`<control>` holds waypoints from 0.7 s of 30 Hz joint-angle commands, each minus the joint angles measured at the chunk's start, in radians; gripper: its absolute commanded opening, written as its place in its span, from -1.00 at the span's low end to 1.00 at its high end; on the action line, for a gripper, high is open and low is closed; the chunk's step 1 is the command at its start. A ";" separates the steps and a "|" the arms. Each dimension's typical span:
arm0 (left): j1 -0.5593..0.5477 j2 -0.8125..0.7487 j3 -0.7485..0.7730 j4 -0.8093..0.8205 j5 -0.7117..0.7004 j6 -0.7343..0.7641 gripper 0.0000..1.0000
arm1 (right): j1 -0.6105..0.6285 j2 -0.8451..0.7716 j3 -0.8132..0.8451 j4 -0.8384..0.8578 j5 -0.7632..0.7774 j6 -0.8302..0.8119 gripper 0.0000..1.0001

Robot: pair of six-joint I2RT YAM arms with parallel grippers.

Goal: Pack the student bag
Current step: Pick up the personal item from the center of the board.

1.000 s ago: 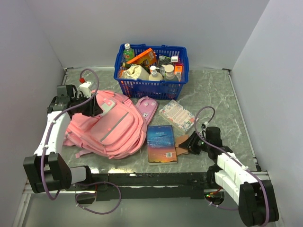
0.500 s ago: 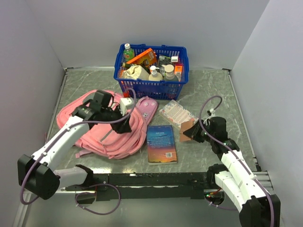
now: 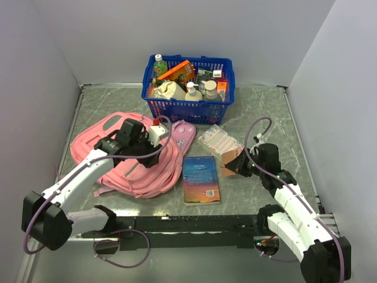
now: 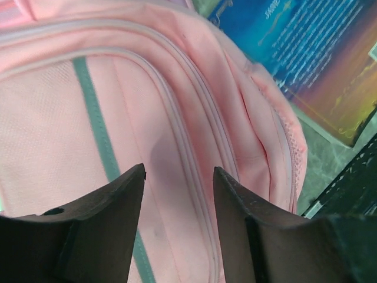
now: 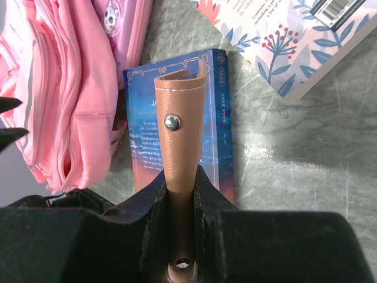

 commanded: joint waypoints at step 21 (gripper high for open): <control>-0.134 -0.044 -0.042 0.158 -0.539 0.071 -0.79 | 0.115 0.067 0.076 0.176 -0.004 0.050 -0.66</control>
